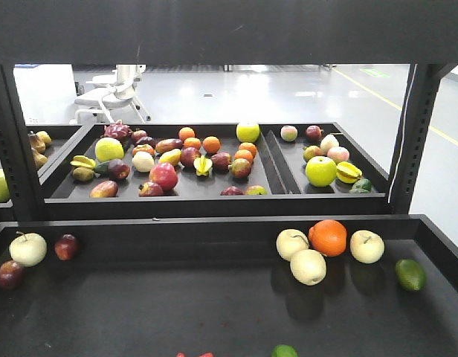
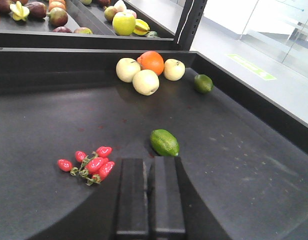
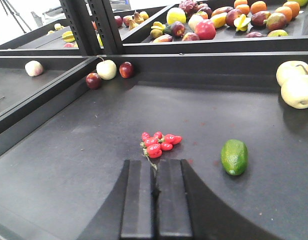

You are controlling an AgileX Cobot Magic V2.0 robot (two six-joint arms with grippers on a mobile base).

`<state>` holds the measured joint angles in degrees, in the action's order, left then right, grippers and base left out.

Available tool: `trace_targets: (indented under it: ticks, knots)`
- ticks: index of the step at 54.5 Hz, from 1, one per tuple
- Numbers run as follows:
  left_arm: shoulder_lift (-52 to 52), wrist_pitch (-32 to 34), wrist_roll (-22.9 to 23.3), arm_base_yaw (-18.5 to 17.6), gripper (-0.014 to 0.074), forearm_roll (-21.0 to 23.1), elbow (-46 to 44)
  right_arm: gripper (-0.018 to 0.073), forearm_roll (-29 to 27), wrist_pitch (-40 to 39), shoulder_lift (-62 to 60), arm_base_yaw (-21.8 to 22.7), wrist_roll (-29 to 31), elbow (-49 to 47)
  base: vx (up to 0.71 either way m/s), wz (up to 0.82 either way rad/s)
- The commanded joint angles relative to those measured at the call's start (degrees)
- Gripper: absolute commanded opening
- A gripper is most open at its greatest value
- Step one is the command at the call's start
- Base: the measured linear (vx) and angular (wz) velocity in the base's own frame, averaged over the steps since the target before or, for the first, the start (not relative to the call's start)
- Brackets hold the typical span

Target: Pick snacks and fruit into basket

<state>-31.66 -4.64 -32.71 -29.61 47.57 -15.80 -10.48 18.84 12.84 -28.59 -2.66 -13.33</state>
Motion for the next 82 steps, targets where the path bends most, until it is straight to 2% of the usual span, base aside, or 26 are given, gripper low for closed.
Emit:
trace_targets:
  ticks: [1, 69, 76, 82]
  knots:
    - [0.0, 3.3, 0.4, 0.0, 0.0002, 0.6, -1.5, -0.0008, 0.1, -4.5, 0.5, 0.2, 0.4, -1.8, 0.05, 0.01]
    - [0.0, 3.3, 0.4, 0.0, 0.0002, 0.6, -1.5, -0.0008, 0.1, -4.8, 0.5, 0.2, 0.4, -1.8, 0.01, 0.0]
    - [0.0, 3.3, 1.8, 0.0, 0.0002, 0.6, -1.8, -0.0008, 0.1, -4.8, 0.5, 0.2, 0.4, -1.8, 0.0, 0.0]
    - [-1.0, 3.0, 3.6, 0.0, 0.0002, 0.6, -5.5, -0.0008, 0.1, -5.3, 0.5, 0.2, 0.4, -1.8, 0.0, 0.0]
